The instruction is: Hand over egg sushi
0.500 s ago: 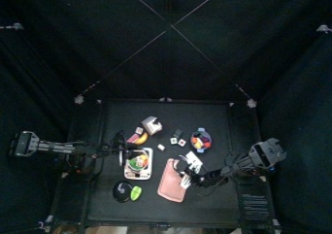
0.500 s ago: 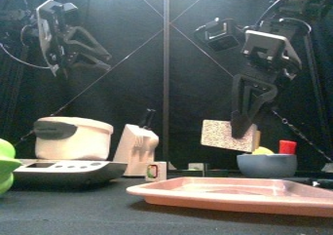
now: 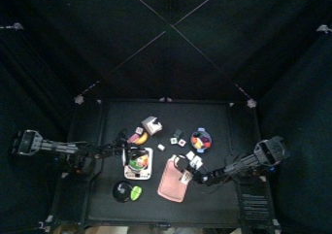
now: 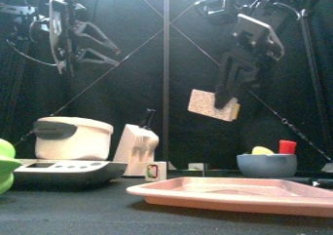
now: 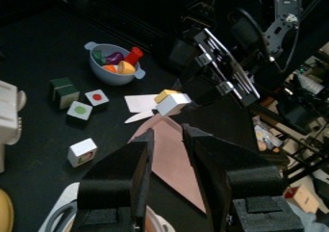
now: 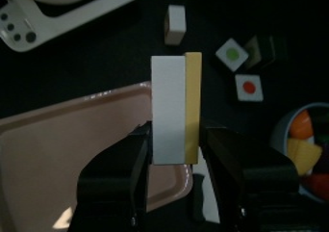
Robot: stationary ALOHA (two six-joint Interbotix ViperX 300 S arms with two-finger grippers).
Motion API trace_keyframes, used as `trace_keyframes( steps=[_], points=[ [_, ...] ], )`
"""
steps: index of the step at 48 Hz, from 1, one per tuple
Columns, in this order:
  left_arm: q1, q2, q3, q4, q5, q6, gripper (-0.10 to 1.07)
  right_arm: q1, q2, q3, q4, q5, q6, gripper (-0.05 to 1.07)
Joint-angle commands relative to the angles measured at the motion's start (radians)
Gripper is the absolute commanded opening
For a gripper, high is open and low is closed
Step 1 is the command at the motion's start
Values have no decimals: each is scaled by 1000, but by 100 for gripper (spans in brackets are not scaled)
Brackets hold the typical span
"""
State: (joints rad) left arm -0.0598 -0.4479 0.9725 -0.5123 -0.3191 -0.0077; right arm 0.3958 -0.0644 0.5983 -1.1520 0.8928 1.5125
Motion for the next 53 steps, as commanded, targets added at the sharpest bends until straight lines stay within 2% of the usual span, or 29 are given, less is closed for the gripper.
trace_keyframes(
  steps=[1, 6, 20, 36, 53],
  points=[
    [-25, 61, -80, -3, 5, 2, 72, 6, -35, -20, -101, 15, 2, 56],
    [-31, 103, -109, -5, 5, 2, 75, 6, -34, -18, -178, 31, 2, 56],
    [-34, 163, -152, -67, -18, -58, 104, 6, -21, -12, -307, 40, 0, 56],
    [-34, 247, -195, -66, -110, -101, 104, 5, -14, -12, -331, 40, 0, 56],
    [-11, 316, -256, -44, -120, -103, 104, 6, -9, -15, -328, 37, 0, 56]
  ],
)
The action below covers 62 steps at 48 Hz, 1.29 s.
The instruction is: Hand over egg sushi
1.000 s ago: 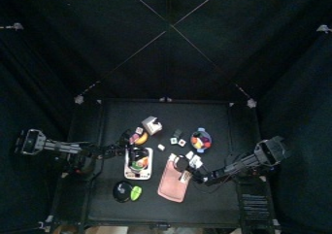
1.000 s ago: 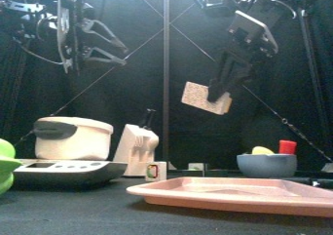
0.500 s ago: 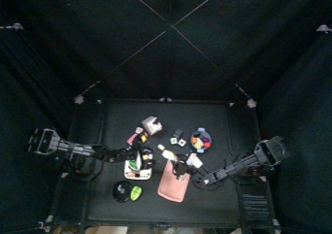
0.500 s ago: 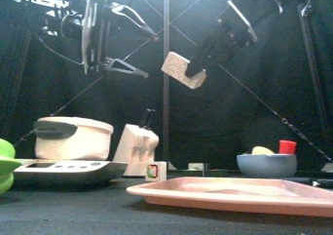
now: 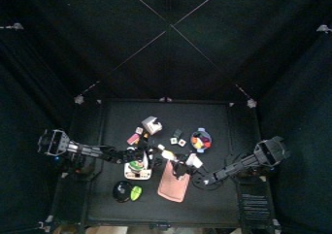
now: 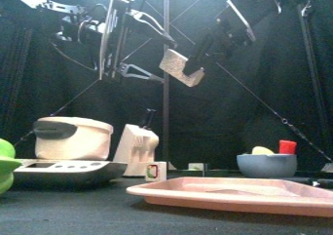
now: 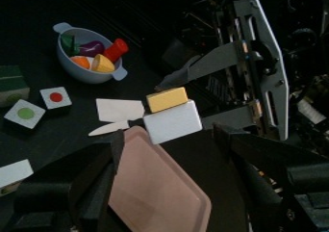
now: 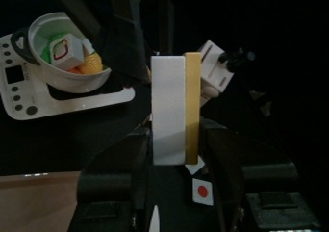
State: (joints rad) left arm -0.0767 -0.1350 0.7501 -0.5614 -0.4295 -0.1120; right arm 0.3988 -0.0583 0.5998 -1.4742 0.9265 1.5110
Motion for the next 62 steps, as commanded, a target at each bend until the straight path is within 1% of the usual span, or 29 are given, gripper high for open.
trace_keyframes(
  steps=[1, 9, 16, 36, 40, 45, 48, 52, 60, 62],
  points=[
    [9, 5, -35, 5, -9, 2, 104, 3, -14, -17, -6, 3, 2, 56],
    [17, 11, -40, 5, -9, 2, 103, 3, -6, -18, -8, 3, 2, 56],
    [18, 12, -37, 3, -6, 2, 97, 3, -6, -18, -8, 3, 2, 56],
    [26, 12, -35, 0, -5, 0, 69, 3, -6, -18, -3, 2, 2, 56],
    [25, 12, -34, 0, -8, 0, 61, 3, -6, -20, -5, 2, 3, 57],
    [25, 12, -34, 3, -8, 2, 54, 3, -3, -18, -3, -2, 3, 59],
    [25, 12, -31, 3, -8, 2, 52, 3, -2, -20, -5, -11, 3, 63],
    [25, 12, -28, 3, -9, 2, 52, 6, 0, -20, -3, -25, 3, 73],
    [25, 12, -21, 11, -8, 3, 52, 5, -3, -8, 28, -52, 5, 101],
    [25, 11, -20, 14, -9, 3, 52, 6, -8, -6, 35, -61, 5, 105]
  ],
)
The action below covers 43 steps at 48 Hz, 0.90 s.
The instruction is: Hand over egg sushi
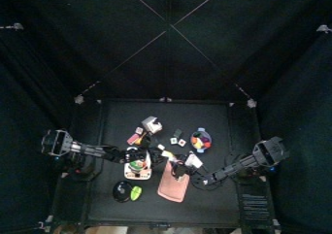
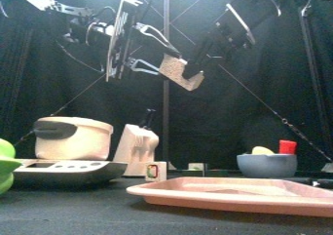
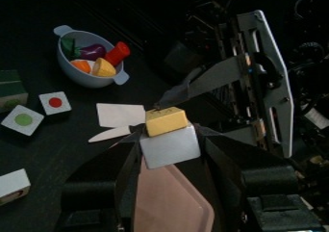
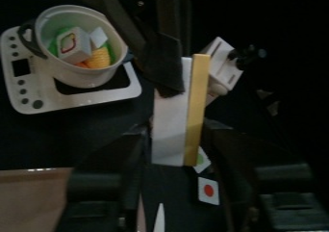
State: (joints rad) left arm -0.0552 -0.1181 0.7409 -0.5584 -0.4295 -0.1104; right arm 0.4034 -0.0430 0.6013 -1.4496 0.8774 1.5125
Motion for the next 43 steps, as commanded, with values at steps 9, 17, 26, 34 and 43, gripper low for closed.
trace_keyframes(
  steps=[9, 17, 26, 34, 43],
  points=[
    [3, -5, 2, 48, -8, 8, 52, 9, -69, 15, 34, -75, 3, 104],
    [3, -11, 20, 167, -9, 8, 52, 3, -155, 64, 55, -164, 8, 104],
    [2, -14, 44, 368, -11, 11, 51, -11, -270, 114, 83, -250, 17, 104],
    [5, -17, 57, 532, -31, 15, 51, -60, -353, 152, 104, -382, 21, 104],
    [3, -29, 71, 776, -114, 57, 51, -124, -367, 152, 163, -568, 6, 103]
  ],
)
